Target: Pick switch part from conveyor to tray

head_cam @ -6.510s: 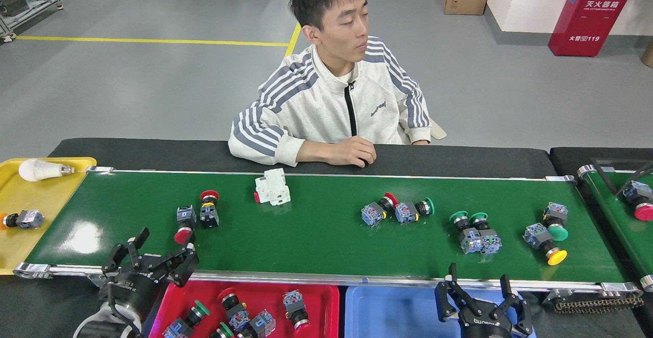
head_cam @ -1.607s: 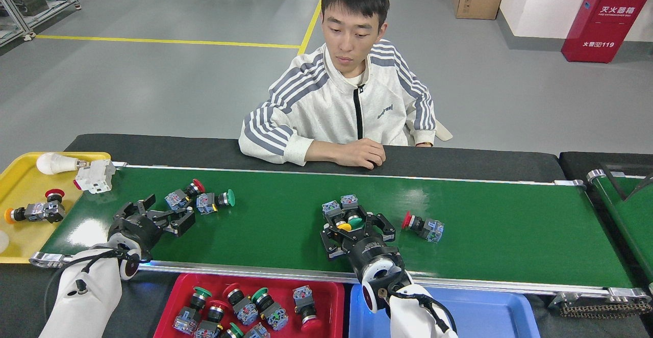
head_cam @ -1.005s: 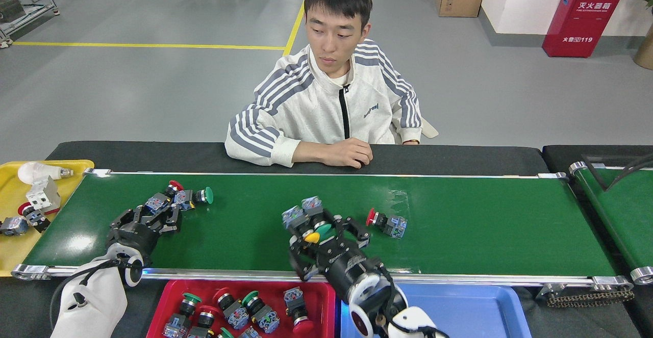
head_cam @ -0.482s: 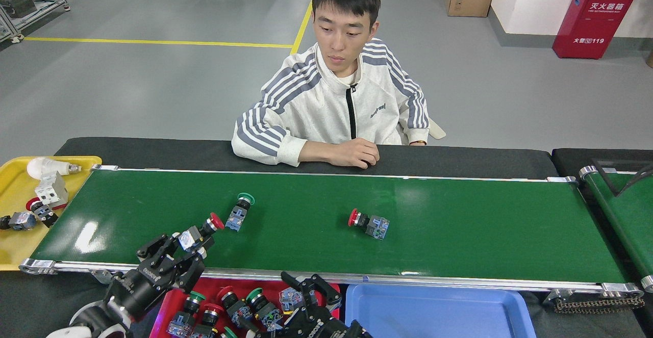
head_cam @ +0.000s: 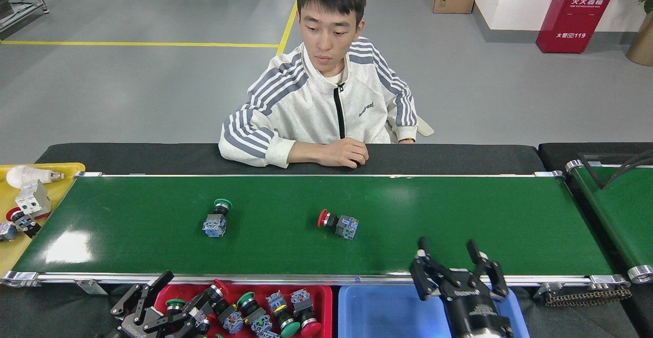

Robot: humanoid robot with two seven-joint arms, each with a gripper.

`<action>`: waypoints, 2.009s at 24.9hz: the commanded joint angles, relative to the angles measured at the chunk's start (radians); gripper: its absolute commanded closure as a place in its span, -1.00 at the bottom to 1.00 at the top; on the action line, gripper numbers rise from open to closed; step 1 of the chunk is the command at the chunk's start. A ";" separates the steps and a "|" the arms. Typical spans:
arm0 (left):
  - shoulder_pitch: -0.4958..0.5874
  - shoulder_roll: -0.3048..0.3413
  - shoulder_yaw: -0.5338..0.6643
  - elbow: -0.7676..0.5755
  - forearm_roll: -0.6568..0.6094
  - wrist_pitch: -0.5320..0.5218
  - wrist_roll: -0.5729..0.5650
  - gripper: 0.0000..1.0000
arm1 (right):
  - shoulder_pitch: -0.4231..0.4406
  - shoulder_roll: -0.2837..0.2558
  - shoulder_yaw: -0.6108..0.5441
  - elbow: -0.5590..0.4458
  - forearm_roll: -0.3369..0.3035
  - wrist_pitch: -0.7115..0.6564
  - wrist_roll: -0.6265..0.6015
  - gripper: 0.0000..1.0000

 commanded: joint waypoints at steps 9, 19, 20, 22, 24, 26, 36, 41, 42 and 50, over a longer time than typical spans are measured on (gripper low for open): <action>0.103 -0.024 0.134 -0.010 -0.001 0.350 0.003 -1.00 | 0.024 -0.111 -0.048 -0.013 -0.056 -0.065 -0.010 -1.00; 0.126 0.058 0.220 -0.062 0.002 0.356 -0.004 -1.00 | -0.098 -0.182 -0.048 0.041 -0.133 -0.351 0.028 -1.00; 0.120 0.074 0.217 -0.053 0.002 0.356 -0.004 -1.00 | -0.102 -0.182 -0.048 0.041 -0.133 -0.358 0.039 -1.00; 0.100 0.097 0.206 -0.013 0.002 0.354 -0.004 -1.00 | -0.109 -0.183 -0.044 0.040 -0.131 -0.360 0.045 -1.00; 0.046 0.130 0.162 0.051 0.001 0.356 -0.006 -1.00 | -0.132 -0.182 -0.038 0.040 -0.131 -0.360 0.047 -1.00; -0.016 0.164 0.103 0.119 0.001 0.363 -0.015 -1.00 | -0.135 -0.180 -0.037 0.043 -0.131 -0.360 0.047 -1.00; -0.273 0.258 -0.010 0.455 0.001 0.386 -0.029 -0.99 | -0.138 -0.173 -0.035 0.058 -0.131 -0.360 0.047 -1.00; -0.351 0.267 -0.026 0.544 0.002 0.389 -0.027 -0.87 | -0.137 -0.173 -0.035 0.061 -0.131 -0.360 0.047 -1.00; -0.357 0.267 -0.026 0.548 0.002 0.391 -0.027 -0.75 | -0.137 -0.173 -0.035 0.061 -0.131 -0.360 0.047 -1.00; -0.362 0.244 -0.049 0.561 0.015 0.373 -0.012 0.85 | -0.138 -0.165 -0.018 0.059 -0.131 -0.360 0.047 -1.00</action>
